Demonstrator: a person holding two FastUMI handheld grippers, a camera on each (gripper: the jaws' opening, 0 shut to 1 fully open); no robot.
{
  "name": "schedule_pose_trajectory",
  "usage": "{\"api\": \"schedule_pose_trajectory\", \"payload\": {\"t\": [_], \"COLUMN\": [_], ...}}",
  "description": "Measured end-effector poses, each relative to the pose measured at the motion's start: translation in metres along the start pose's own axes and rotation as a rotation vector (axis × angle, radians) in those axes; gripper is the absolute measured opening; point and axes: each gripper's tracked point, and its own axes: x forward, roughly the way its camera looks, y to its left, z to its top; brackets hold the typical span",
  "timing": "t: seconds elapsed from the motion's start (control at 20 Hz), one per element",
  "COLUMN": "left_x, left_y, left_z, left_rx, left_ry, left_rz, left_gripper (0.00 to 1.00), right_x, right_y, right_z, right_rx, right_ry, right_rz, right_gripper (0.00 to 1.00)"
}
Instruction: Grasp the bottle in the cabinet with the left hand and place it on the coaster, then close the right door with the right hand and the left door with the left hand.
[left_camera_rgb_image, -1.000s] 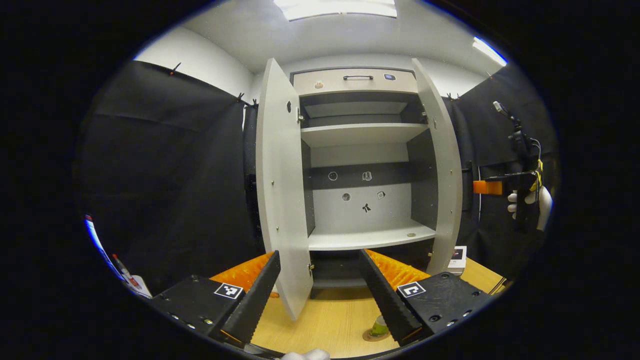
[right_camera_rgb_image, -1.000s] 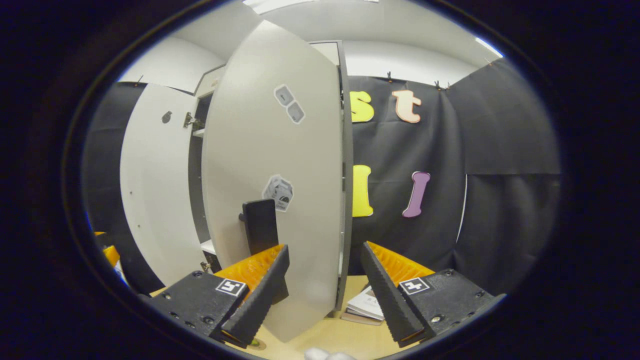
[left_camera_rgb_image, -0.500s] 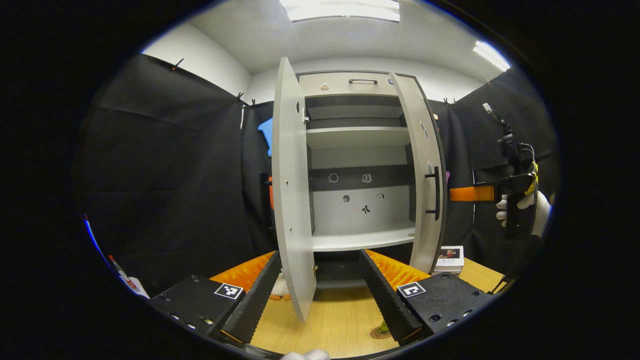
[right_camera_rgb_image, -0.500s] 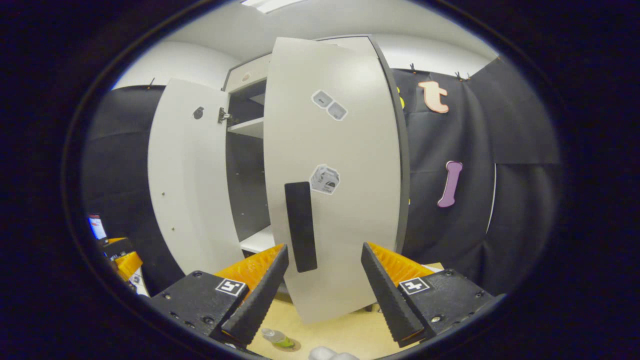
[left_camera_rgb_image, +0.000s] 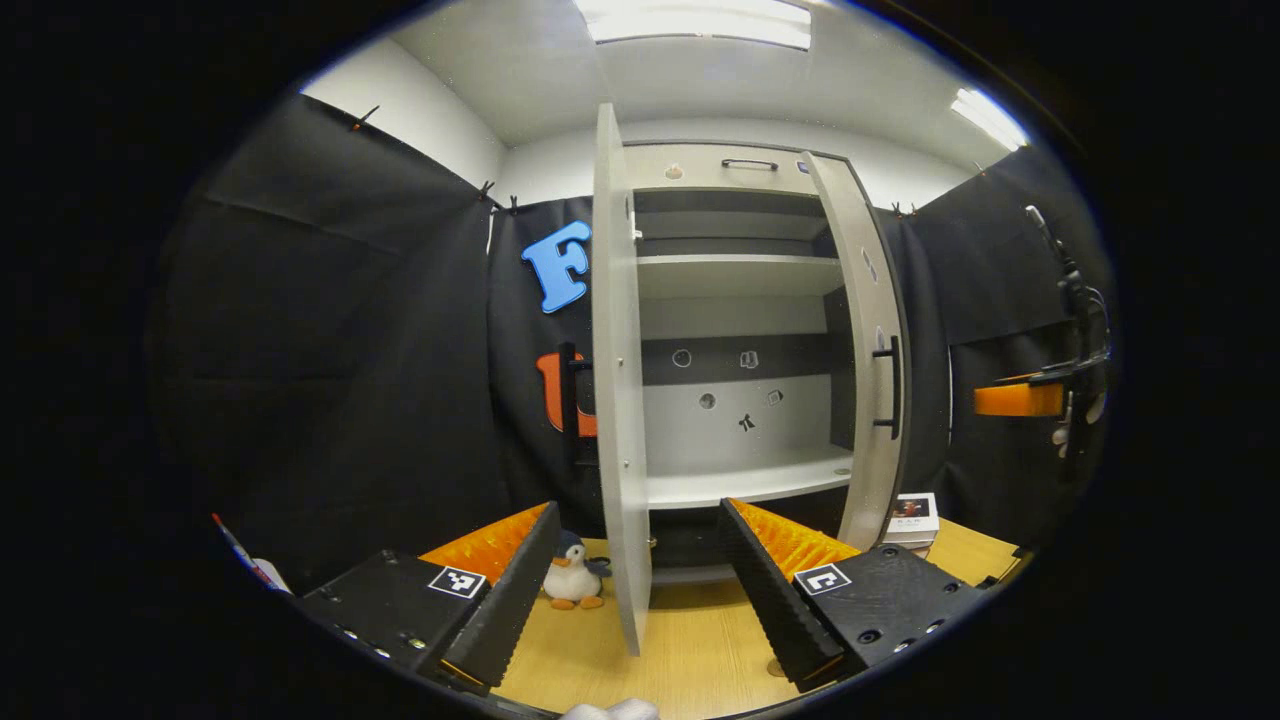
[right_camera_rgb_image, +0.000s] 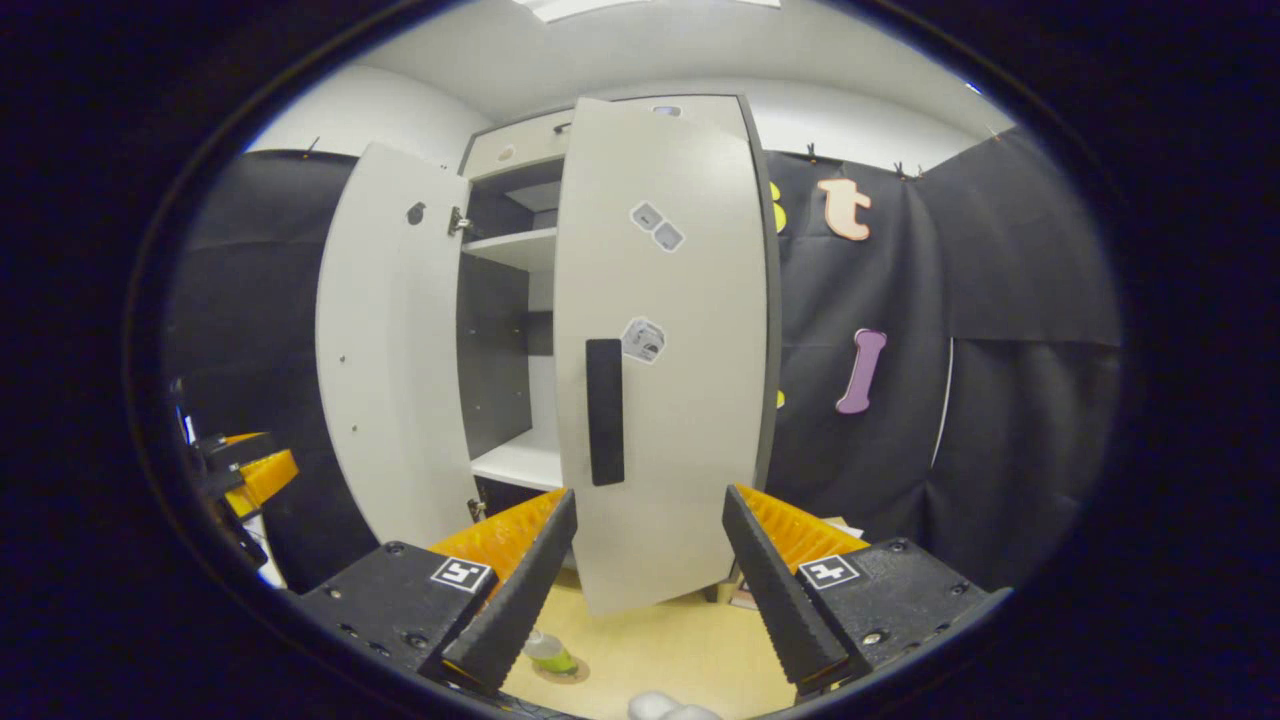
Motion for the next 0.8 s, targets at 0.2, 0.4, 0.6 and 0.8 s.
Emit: {"api": "schedule_pose_trajectory", "payload": {"t": [0.2, 0.4, 0.6, 0.8], "left_x": [0.017, 0.041, 0.069, 0.1], "left_y": [0.033, 0.069, 0.103, 0.117], "left_z": [-0.002, -0.004, 0.004, 0.02], "left_rx": [0.002, 0.018, 0.014, 0.027], "left_ry": [-0.008, -0.005, -0.006, -0.031], "left_rz": [0.035, 0.087, 0.154, 0.178], "left_gripper": [0.96, 0.96, 0.96, 0.96], "right_x": [-0.024, -0.043, -0.05, -0.054], "right_y": [-0.002, -0.005, -0.006, -0.008], "right_z": [-0.029, -0.05, -0.061, -0.055], "right_rx": [0.001, 0.022, 0.041, 0.025], "right_ry": [0.06, 0.099, 0.137, 0.131], "right_rz": [-0.045, -0.086, -0.093, -0.105], "right_gripper": [0.94, 0.97, 0.97, 0.94]}}
